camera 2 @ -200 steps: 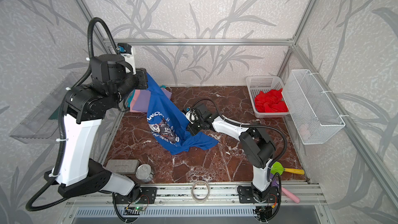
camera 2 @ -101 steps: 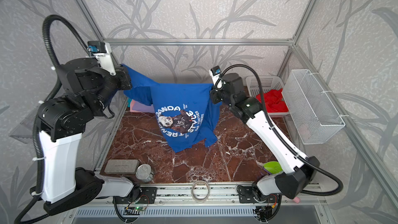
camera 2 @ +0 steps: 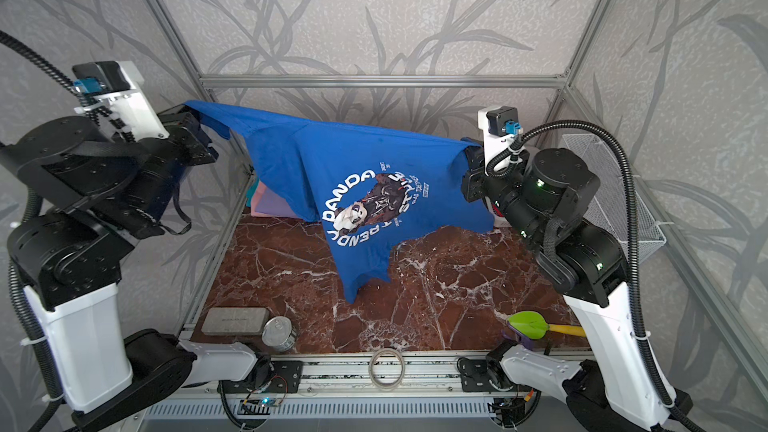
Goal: Fold and stack the t-shirts
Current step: 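Raise the blue t-shirt high with both grippers and shake it out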
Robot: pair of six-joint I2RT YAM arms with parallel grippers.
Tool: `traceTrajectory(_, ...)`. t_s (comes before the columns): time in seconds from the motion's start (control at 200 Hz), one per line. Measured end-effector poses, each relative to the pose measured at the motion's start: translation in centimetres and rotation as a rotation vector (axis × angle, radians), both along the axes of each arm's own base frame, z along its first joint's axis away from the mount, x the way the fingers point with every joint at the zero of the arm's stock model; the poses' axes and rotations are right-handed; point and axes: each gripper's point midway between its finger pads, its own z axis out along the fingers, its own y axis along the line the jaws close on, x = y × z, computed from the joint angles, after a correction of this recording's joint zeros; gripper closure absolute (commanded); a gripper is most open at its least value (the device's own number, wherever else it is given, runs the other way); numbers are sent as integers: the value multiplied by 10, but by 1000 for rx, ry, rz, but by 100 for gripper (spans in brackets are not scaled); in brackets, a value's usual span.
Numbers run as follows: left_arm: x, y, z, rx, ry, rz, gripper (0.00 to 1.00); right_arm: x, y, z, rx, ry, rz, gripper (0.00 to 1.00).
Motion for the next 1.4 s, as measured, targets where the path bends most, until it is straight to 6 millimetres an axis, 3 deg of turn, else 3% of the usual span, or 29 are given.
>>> traceTrajectory(0.185,-5,-3,12,-6,-46,-28,100,3,-7,-3,-13,13,-49,100)
traceTrajectory(0.325,8,-7,10,13,-46,-6,100,23,-9,-25,-59,61,-125,100)
traceTrajectory(0.405,28,-13,-3,42,-15,28,100,41,-9,-47,-96,109,-184,100)
traceTrajectory(0.625,131,-56,-76,169,177,114,100,115,-38,-148,-145,375,-360,100)
traceTrajectory(0.705,161,-70,-105,218,251,133,100,121,-44,-162,-143,423,-375,100)
traceTrajectory(0.765,167,-72,-117,240,284,139,100,119,-45,-162,-133,429,-370,100)
traceTrajectory(0.835,162,-68,-114,237,281,148,100,110,-43,-149,-103,410,-341,100)
traceTrajectory(0.905,140,-56,-97,211,244,152,100,98,-40,-131,-65,373,-306,100)
traceTrajectory(1.08,57,-16,-38,92,78,123,100,47,-24,-78,56,264,-126,100)
traceTrajectory(1.165,30,-4,-21,48,22,97,100,24,-16,-61,97,233,-40,100)
traceTrajectory(1.275,13,0,-12,20,-13,62,100,-1,-13,-45,141,213,31,100)
traceTrajectory(1.4,9,-1,-8,22,-21,41,100,-18,-14,-33,172,197,69,100)
